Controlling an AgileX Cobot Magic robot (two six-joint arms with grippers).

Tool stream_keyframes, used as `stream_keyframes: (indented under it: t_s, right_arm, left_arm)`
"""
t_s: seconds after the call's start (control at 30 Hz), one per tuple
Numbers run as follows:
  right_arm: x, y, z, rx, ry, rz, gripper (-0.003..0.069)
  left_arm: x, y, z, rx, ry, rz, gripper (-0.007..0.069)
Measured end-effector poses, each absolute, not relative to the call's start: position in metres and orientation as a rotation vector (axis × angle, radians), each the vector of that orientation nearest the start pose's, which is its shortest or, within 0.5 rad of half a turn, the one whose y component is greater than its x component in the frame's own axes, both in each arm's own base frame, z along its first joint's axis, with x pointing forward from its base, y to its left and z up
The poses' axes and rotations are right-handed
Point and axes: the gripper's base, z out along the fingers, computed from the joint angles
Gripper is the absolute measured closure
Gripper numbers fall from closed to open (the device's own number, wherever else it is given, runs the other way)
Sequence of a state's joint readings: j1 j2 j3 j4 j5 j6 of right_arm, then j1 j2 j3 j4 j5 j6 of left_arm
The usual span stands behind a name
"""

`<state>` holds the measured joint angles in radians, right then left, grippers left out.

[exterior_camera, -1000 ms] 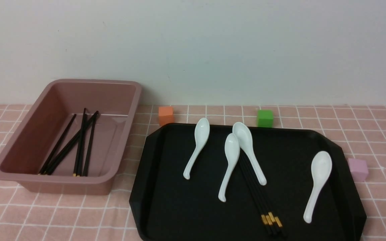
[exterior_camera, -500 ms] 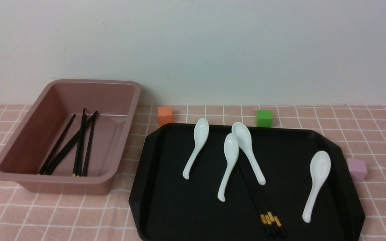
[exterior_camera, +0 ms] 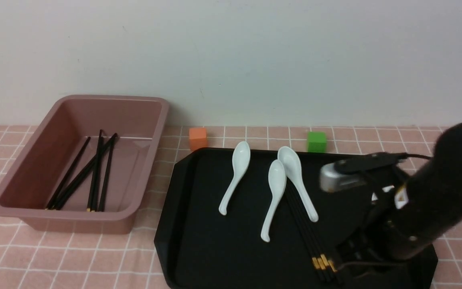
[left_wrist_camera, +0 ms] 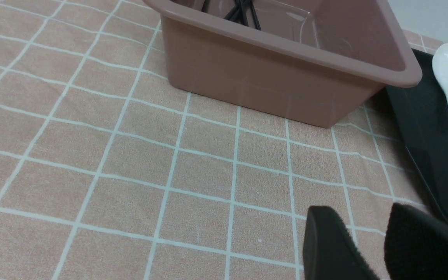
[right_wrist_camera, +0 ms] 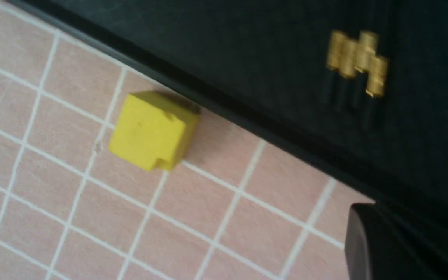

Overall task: On pink tablecloth take chopsticks from black tray and put them in box.
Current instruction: 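Move the gripper over the chopsticks on the black tray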

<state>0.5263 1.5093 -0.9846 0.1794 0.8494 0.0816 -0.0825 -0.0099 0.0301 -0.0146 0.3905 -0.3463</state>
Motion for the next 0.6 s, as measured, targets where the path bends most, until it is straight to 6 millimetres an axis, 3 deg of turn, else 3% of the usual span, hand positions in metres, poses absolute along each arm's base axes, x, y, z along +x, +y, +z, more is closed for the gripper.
stream_keyframes:
  t_s: [0.17, 0.4, 0.6]
  right_arm:
    - [0.262, 0.173, 0.208, -0.481, 2.884, 0.257, 0.0550]
    - [0.285, 0.171, 0.178, -0.424, 2.920, 0.147, 0.0386]
    - [0.295, 0.166, 0.164, -0.381, 2.933, 0.138, 0.0356]
  left_arm:
    - [0.052, -0.005, 0.169, -0.260, 1.888, -0.306, 0.0386]
    - [0.052, -0.005, 0.169, -0.260, 1.888, -0.306, 0.0386]
    - [0.052, -0.005, 0.169, -0.260, 1.888, -0.306, 0.0386]
